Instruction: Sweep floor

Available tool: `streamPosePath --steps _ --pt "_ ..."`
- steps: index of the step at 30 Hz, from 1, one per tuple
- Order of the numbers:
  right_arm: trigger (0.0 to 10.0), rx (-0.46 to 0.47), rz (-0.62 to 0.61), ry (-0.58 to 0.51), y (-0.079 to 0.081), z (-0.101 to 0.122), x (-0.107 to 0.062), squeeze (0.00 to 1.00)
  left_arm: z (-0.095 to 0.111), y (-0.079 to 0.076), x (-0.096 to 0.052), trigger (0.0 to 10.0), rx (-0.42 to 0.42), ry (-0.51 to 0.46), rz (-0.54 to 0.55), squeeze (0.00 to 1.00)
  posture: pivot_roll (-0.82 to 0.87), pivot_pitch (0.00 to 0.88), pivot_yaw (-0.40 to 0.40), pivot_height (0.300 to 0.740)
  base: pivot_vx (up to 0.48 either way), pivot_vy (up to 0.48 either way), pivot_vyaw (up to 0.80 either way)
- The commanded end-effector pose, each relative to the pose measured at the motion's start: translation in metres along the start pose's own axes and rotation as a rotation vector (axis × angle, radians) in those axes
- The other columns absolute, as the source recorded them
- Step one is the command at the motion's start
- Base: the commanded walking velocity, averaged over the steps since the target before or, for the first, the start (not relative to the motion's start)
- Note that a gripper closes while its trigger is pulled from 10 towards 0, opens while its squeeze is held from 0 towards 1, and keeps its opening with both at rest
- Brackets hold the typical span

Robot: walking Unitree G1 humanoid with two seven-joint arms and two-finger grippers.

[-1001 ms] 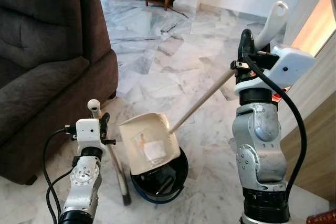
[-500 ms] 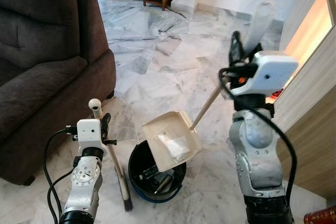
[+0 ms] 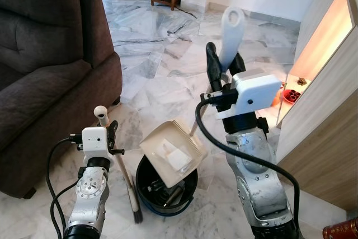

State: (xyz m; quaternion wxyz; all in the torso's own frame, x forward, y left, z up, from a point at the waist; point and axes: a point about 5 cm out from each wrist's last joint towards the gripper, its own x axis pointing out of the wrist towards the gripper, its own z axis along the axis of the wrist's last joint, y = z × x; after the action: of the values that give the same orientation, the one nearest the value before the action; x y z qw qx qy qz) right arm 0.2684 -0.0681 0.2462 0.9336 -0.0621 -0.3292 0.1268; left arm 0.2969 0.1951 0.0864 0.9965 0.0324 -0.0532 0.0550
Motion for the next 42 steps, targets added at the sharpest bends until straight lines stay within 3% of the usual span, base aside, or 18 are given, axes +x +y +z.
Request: streamPosePath --steps 1,25,42 --pt "10.0 -0.029 0.019 -0.119 0.002 0.021 0.001 0.00 0.003 0.001 0.001 10.0 -0.001 -0.027 0.000 0.00 0.11 0.108 -0.036 0.740 0.000 0.000 0.00" --pt "10.0 -0.054 0.198 -0.161 0.026 0.025 -0.004 0.00 0.004 -0.002 0.002 10.0 0.001 -0.035 -0.006 0.00 0.11 0.106 -0.041 0.740 0.000 0.000 0.00" --pt "10.0 -0.091 0.246 -0.193 0.030 0.029 -0.005 0.00 0.005 -0.002 0.002 10.0 0.001 -0.038 -0.004 0.00 0.11 0.111 -0.041 0.740 0.000 0.000 0.00"
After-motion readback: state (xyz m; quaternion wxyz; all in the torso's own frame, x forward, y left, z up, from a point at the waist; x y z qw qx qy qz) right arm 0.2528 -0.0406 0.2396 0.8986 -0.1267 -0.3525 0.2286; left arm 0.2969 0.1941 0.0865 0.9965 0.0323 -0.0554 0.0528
